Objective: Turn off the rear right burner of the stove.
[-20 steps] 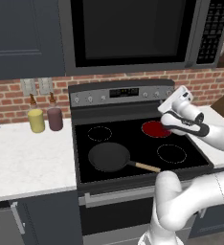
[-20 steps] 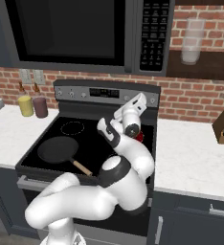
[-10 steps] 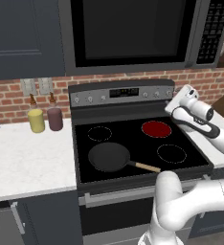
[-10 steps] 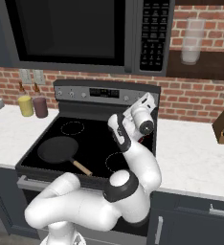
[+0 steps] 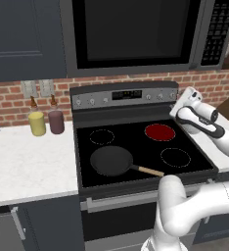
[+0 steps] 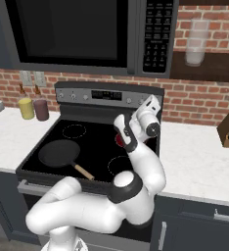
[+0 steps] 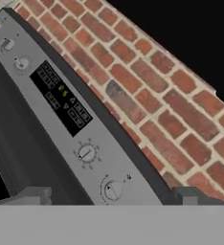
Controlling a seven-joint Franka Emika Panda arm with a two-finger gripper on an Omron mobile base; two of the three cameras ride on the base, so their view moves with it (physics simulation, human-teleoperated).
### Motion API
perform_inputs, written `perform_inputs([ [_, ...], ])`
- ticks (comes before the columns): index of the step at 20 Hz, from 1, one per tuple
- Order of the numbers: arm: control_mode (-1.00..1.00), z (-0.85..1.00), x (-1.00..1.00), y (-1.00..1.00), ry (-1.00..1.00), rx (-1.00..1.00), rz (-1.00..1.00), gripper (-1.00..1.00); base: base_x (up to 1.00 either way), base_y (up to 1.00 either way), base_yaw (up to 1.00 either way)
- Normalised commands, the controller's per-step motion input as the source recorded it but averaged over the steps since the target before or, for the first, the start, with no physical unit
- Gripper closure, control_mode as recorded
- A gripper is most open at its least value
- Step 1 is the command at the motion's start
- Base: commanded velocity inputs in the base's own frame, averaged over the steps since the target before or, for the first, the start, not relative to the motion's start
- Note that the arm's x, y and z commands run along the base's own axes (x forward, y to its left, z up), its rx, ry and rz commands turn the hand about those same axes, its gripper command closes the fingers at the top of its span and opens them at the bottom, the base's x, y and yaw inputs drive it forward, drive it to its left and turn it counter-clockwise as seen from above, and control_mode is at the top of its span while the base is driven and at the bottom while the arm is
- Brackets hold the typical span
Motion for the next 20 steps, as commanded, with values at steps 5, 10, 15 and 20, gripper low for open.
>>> perform_inputs([
  [5, -1.00, -0.15, 0.22, 0.08, -0.05, -0.12, 0.00, -1.00, 0.00, 0.00, 0.00],
  [10, -1.00, -0.15, 0.28, 0.22, -0.04, -0.12, 0.00, -1.00, 0.00, 0.00, 0.00],
  [15, -1.00, -0.10, 0.31, 0.10, -0.04, -0.09, -0.01, -1.00, 0.00, 0.00, 0.00],
  [20, -1.00, -0.09, 0.35, 0.00, -0.05, -0.04, 0.00, -1.00, 0.00, 0.00, 0.00],
])
